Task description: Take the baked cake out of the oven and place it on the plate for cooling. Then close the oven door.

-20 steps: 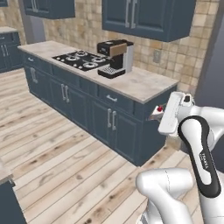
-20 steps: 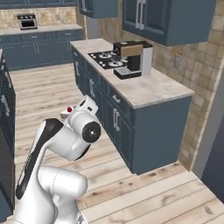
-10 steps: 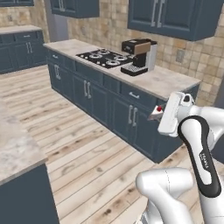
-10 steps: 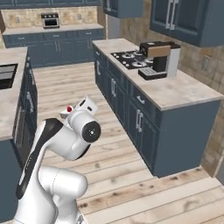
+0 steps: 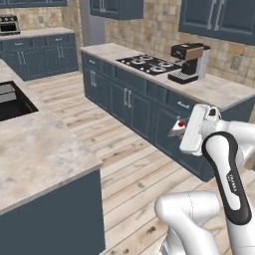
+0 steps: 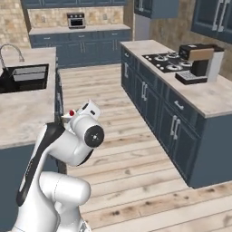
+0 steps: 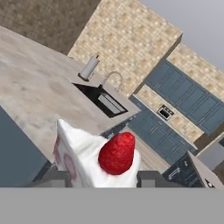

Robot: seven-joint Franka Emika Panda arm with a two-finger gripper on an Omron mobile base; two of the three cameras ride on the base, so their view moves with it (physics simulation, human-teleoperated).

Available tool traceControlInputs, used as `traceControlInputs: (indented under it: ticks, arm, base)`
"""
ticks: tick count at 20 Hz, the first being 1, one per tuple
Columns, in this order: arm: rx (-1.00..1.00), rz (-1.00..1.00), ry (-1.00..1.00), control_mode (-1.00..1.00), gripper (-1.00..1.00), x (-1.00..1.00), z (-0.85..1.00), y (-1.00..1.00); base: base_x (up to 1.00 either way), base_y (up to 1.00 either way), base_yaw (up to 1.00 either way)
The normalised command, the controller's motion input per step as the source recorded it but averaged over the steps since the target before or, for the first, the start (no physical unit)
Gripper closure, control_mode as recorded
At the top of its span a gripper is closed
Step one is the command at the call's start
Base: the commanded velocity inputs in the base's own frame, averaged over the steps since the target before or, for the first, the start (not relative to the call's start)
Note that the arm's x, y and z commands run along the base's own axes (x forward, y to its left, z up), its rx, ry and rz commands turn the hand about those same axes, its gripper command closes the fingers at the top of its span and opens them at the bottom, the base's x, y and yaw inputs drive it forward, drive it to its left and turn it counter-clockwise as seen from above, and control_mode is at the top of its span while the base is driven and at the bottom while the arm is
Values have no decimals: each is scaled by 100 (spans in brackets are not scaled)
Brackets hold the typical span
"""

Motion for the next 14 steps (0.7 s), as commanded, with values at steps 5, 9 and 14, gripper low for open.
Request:
traceControlInputs:
  ticks: [5, 9, 14]
  arm:
    - [0, 0, 0, 100, 100, 0, 0, 0]
    - [0, 0, 0, 100, 100, 0, 0, 0]
    - [0, 0, 0, 100, 100, 0, 0, 0]
  base:
    - [-1, 72, 22]
    - [0, 73, 22]
    - [0, 70, 21]
